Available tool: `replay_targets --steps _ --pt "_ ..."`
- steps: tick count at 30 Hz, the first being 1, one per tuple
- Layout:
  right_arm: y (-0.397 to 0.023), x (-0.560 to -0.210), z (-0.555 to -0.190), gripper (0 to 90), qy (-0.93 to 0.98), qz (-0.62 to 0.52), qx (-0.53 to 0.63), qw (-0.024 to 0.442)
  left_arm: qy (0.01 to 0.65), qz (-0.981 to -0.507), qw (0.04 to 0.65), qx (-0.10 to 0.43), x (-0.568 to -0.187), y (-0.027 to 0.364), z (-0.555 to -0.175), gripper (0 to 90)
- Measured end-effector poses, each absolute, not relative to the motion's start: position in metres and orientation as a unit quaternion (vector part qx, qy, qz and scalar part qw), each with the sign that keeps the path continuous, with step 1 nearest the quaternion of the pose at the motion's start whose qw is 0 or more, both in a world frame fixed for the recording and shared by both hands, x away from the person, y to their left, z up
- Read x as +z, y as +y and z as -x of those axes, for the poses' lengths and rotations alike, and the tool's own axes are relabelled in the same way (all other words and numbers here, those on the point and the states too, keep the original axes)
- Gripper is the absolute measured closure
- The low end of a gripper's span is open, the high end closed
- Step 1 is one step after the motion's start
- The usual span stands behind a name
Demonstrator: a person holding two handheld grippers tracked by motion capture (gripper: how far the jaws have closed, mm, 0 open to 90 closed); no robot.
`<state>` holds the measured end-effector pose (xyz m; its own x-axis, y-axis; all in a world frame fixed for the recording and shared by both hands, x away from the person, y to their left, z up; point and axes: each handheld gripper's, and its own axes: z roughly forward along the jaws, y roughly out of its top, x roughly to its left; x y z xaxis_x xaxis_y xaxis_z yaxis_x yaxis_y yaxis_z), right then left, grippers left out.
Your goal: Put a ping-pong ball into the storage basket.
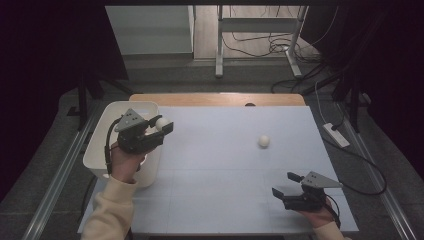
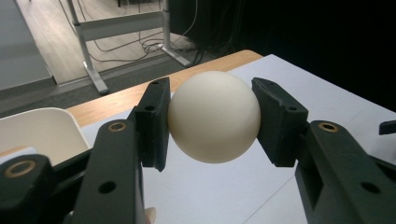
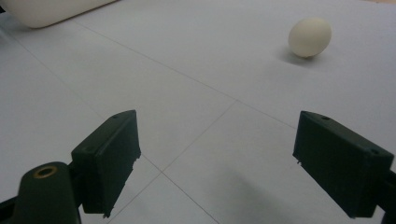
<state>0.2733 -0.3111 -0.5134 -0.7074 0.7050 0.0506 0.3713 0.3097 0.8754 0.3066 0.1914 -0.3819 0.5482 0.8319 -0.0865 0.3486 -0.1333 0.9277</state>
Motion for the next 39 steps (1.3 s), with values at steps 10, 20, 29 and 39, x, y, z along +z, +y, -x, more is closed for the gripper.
replay_targets --steps 10,20,29,39 --pt "-0.311 -0.514 -0.273 14.4 0.79 -0.341 0.479 0.173 0.43 -0.708 0.505 0.242 -0.381 0.201 -0.311 50.1" --pt "-0.311 -0.514 -0.273 14.3 0.79 -0.342 0.478 0.174 0.442 -0.702 0.502 0.246 -0.38 0.211 -0.315 50.2" --pt "-0.311 -0.514 -0.273 14.4 0.79 -0.341 0.478 0.174 0.454 -0.696 0.497 0.252 -0.38 0.219 -0.318 50.1" --pt "-0.311 -0.514 -0.273 14.4 0.791 -0.341 0.478 0.174 0.467 -0.689 0.492 0.256 -0.382 0.228 -0.322 50.1"
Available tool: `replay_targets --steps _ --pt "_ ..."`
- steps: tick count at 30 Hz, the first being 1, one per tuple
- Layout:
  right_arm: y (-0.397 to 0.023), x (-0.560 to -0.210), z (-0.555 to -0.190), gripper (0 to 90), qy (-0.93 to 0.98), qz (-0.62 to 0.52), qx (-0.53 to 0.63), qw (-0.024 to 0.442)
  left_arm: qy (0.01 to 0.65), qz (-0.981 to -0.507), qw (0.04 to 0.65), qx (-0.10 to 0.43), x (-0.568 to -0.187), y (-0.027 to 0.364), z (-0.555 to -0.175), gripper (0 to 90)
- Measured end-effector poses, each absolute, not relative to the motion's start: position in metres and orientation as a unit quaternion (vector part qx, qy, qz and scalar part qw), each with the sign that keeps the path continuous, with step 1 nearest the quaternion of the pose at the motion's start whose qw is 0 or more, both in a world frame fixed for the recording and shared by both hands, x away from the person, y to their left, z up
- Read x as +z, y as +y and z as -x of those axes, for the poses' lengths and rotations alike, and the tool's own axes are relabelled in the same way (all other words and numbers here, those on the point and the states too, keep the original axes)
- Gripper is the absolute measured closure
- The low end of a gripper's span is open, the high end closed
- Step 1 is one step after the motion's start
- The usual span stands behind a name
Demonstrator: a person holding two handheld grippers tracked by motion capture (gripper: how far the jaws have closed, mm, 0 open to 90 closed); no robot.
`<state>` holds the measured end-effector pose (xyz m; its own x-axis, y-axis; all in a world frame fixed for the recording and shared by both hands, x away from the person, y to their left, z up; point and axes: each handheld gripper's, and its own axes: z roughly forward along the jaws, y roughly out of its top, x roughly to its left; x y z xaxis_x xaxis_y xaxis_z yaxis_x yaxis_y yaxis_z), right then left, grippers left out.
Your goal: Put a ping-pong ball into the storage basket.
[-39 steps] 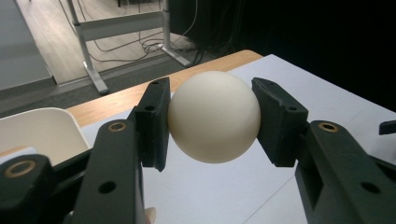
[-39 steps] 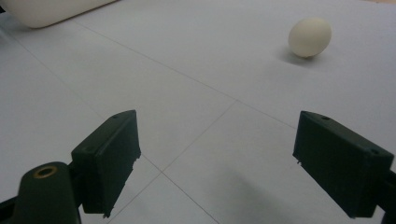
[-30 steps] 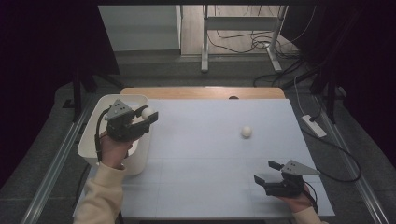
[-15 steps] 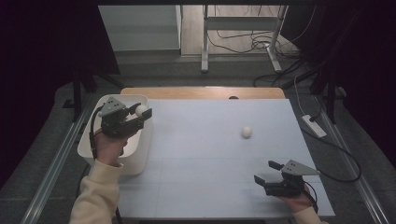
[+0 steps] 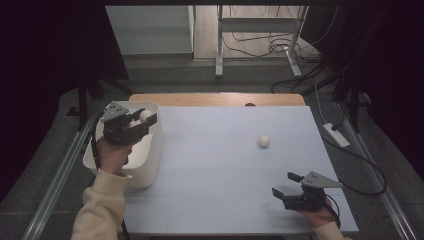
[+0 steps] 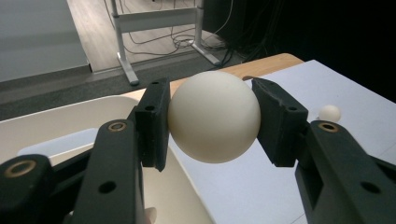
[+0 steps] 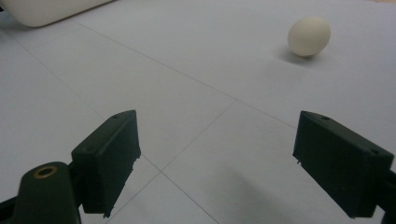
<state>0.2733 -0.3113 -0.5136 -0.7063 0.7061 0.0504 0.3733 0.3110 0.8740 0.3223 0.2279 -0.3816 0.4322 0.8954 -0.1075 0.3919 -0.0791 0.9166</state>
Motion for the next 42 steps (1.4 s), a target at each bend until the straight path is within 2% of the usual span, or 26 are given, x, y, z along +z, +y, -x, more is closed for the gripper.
replay_targets --steps 42 --pt "-0.31 -0.514 -0.274 14.3 0.792 -0.34 0.477 0.173 0.515 -0.677 0.453 0.266 -0.393 0.256 -0.341 50.1"
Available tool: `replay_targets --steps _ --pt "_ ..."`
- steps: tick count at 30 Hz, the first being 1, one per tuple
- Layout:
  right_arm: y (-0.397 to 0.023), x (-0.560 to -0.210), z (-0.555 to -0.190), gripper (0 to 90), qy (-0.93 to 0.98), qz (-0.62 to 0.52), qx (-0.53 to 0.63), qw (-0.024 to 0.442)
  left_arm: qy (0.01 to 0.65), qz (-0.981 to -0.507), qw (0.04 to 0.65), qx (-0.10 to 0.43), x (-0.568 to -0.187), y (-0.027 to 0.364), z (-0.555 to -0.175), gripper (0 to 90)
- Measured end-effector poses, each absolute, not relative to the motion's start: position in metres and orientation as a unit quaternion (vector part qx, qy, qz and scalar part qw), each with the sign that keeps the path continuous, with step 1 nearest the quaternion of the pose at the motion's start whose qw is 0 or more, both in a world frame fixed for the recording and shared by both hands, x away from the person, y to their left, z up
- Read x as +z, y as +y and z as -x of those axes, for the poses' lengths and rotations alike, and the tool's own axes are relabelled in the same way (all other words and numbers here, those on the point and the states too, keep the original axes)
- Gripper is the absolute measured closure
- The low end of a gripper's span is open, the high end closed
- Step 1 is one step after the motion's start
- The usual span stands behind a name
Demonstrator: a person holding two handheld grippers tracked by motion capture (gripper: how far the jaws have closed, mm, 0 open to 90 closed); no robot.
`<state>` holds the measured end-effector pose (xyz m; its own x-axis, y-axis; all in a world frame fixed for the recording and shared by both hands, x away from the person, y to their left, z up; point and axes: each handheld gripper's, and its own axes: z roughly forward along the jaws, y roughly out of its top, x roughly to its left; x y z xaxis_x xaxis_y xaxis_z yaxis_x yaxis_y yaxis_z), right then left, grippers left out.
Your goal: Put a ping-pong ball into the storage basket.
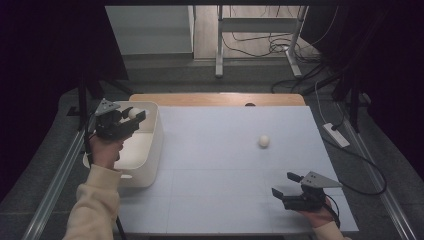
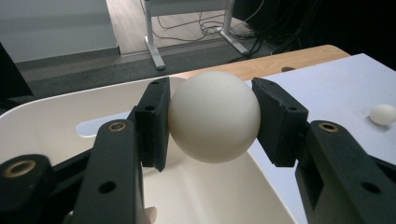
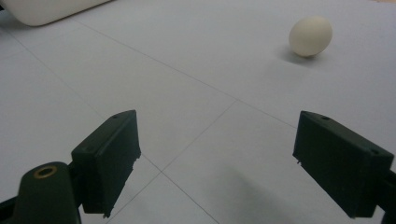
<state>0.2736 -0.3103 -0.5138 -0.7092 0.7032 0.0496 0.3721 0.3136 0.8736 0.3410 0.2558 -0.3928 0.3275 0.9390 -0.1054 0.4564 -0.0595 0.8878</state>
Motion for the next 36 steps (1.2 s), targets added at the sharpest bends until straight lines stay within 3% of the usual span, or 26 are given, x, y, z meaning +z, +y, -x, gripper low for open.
replay_targets --steps 36 --pt "-0.31 -0.514 -0.274 14.4 0.792 -0.339 0.477 0.173 0.537 -0.719 0.381 0.225 -0.41 0.257 -0.364 49.8"
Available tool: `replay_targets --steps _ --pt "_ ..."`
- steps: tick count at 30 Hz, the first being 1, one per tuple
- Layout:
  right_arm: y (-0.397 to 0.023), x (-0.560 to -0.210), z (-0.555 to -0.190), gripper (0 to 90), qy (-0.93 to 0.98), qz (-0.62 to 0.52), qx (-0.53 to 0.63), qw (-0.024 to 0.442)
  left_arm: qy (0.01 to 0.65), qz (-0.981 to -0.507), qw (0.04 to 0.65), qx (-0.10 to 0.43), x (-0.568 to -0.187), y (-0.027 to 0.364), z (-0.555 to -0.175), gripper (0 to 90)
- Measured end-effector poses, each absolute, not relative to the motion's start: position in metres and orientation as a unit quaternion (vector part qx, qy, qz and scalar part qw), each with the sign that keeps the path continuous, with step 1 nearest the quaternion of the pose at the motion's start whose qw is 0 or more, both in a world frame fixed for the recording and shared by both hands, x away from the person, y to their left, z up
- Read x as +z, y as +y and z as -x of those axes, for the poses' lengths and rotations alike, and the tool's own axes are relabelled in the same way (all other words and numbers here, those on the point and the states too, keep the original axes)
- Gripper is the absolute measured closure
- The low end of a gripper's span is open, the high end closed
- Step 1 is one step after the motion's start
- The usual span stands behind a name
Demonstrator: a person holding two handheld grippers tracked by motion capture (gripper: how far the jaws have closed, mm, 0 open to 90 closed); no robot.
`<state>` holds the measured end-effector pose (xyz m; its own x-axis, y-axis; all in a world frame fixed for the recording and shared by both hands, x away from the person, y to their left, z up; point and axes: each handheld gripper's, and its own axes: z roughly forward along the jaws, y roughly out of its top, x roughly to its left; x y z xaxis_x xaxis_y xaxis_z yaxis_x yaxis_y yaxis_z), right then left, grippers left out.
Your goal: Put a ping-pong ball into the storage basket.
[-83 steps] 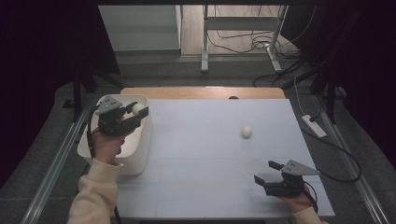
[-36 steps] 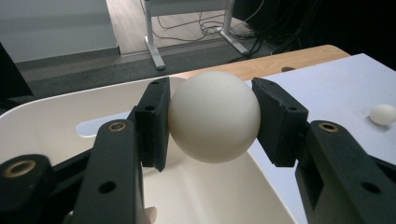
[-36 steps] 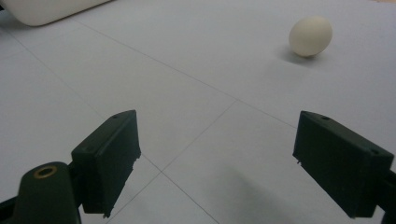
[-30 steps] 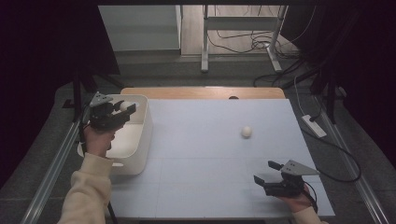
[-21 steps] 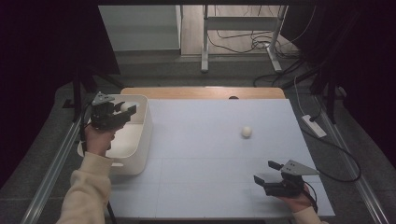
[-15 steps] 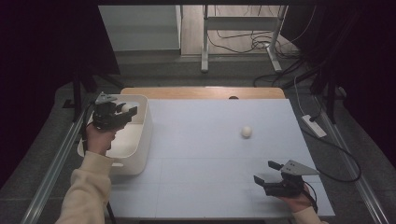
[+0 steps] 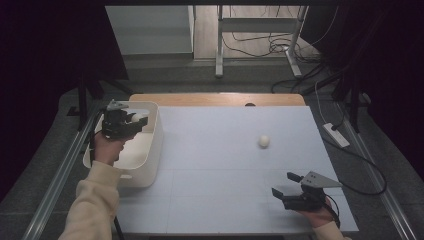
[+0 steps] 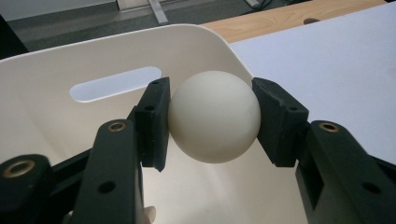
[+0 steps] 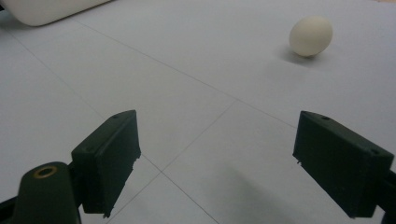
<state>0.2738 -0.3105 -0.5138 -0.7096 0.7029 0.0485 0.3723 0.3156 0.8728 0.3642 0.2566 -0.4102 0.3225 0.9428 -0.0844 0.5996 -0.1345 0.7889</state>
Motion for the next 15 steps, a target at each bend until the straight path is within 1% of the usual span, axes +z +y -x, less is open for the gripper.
replay_targets --steps 15 --pt "-0.3105 -0.5137 -0.2738 14.4 0.792 -0.339 0.477 0.174 0.538 -0.715 0.384 0.226 -0.4097 0.2576 -0.3642 48.8"
